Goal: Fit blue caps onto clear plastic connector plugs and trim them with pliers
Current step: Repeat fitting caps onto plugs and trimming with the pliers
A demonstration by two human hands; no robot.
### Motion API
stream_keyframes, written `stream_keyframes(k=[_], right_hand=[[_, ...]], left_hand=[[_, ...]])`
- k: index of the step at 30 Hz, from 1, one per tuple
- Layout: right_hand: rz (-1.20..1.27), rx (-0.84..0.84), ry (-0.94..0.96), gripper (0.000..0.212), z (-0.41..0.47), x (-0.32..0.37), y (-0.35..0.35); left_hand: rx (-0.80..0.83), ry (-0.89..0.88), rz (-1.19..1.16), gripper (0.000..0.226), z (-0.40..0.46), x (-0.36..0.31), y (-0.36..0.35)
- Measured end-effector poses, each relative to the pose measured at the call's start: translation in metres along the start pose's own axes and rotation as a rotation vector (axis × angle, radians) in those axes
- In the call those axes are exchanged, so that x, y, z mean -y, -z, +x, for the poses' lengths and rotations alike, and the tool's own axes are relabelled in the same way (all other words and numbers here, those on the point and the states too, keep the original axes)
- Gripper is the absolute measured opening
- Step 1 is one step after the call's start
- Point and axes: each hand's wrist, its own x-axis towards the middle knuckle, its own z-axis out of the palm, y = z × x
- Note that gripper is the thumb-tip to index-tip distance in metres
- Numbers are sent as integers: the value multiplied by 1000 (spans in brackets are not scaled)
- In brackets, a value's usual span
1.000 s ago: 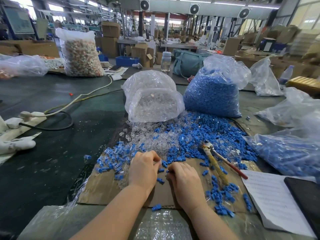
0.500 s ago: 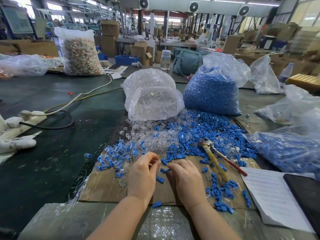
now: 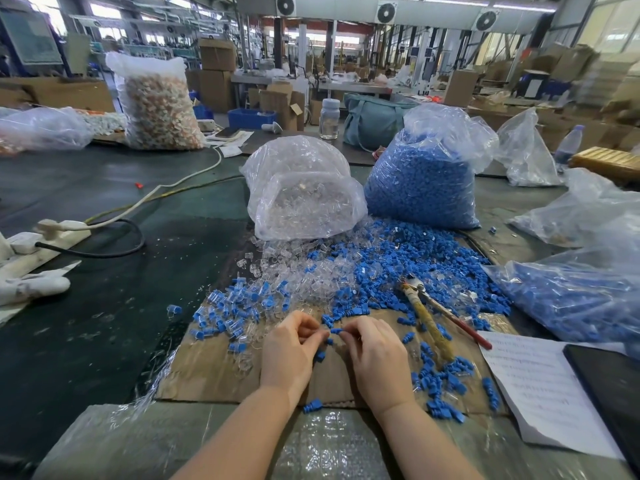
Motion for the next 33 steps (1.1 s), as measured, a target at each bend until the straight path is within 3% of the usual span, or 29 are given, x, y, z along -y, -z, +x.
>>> stream_keyframes(k=[16,33], right_hand=[[56,5,34,11,-2,2,4],[-100,-39,221,24,-2,3,2]], left_hand=[[30,10,-78,16,-3,5,3],[134,4,-158,19,-7,3,5]])
